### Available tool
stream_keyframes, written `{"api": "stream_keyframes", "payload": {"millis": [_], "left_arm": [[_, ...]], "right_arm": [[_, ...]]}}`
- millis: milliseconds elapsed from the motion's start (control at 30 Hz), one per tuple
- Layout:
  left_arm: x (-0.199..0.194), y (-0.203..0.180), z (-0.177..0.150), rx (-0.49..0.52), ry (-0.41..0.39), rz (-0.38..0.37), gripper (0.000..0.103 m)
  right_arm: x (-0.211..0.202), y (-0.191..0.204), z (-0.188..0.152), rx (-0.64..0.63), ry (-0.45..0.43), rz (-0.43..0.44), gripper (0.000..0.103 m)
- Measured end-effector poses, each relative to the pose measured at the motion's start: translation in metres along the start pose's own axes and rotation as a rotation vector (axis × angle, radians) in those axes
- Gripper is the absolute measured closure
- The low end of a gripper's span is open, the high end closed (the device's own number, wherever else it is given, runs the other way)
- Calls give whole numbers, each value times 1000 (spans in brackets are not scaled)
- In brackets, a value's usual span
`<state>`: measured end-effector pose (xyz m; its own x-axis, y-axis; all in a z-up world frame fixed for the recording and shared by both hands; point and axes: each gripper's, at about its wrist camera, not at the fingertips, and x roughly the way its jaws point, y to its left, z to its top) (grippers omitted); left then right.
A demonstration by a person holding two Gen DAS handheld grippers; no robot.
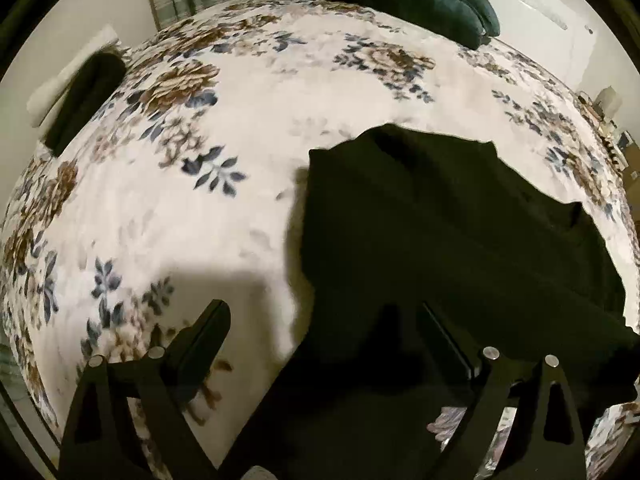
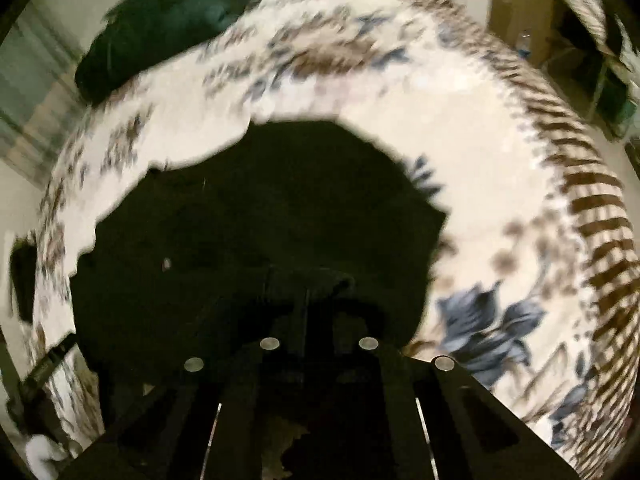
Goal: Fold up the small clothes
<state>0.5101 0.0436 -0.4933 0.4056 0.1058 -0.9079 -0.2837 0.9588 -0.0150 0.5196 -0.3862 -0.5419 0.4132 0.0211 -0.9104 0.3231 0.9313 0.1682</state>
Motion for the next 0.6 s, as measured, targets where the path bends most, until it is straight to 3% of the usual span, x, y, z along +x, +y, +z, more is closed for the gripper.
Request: {"api": "stream_keyframes", "payload": {"millis": [67,267,400,467,533,600], "left_arm": [[2,-3,6,4,-4,-6,8],[30,-19,31,33,7,12,8],[66,-20,45,51,58,51,8],[82,-18,49,62,94,50,8],[88,-16,53,78,110,36,8],[80,-15,54,88,92,28,8]], "right_arm": [[1,-15,9,30,-2,-32,94],[28,-45,20,116,63,-20,94],[56,-63,14,209,200,57,92],[67,-77,10,291,256,122,83],[66,-92,8,370,261,198,82],[56,-96,7,383,235,222,80]]}}
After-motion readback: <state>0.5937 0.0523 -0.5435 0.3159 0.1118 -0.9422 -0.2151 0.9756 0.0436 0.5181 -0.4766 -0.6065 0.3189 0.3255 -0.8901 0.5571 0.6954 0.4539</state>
